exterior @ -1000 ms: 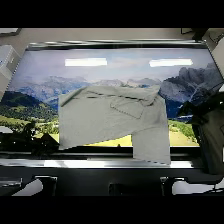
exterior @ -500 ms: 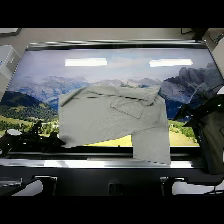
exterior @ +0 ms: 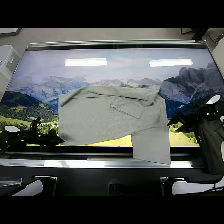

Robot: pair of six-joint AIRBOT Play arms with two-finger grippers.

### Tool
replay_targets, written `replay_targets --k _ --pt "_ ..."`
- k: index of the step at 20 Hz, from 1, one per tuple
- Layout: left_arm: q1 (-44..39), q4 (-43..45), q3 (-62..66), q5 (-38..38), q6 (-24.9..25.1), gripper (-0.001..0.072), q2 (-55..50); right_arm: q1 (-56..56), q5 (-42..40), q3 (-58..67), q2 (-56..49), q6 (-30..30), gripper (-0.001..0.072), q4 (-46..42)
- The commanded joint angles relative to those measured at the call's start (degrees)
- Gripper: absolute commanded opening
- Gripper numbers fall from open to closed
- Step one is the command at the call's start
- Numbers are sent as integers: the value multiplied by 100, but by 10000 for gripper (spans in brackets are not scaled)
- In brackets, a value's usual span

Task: Fold the clothes and pants, and hang the long-sleeved shirts on hangers.

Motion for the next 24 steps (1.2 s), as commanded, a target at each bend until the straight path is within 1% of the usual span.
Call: replay_targets --k 1,3,4,5,6,7,8,10,12,14,16,17,18,20,22,24 --pt "-2 -20 87 -118 9 21 15 31 -485 -181 -306 -286 548 625" --pt "-2 -22 87 -120 7 21 33 221 -645 -181 -404 -348 535 654" --pt "-2 -22 87 -120 9 20 48 345 -776 -181 -420 -343 481 649" --pt "-2 -22 87 -136 9 21 68 472 -949 -177 -415 -319 340 660" --pt "-2 -22 92 -157 9 21 103 566 -992 -144 -398 -319 134 686" --pt "-2 -20 144 -186 11 21 140 634 -885 -55 -343 -330 32 726" --pt "0 -22 308 -219 44 20 197 664 -769 96 -240 -393 31 721" --pt "0 -24 1045 -249 46 19 439 649 -590 678 160 -439 30 688" --pt "0 -22 2387 -168 48 19 868 651 -616 1650 754 -616 30 704" --pt "0 -22 4177 341 46 19 1329 649 -929 2909 1475 -782 30 702" --pt "-2 52 6015 1080 48 19 1639 649 -1641 4199 2302 -975 30 516" --pt "-2 160 6765 1283 48 20 1742 649 -1906 4653 2693 -1038 30 308" --pt "-2 273 7410 1300 44 19 1847 649 -2052 4975 3128 -1054 30 7" --pt "-2 323 7995 1137 -271 20 2159 649 -1943 5034 3989 -800 30 -535" --pt "-2 326 8013 1108 -564 19 2581 649 -1698 5031 4592 -651 30 -955" --pt "-2 326 8015 1196 -560 18 2900 649 -1794 5034 4983 -634 31 -1176"
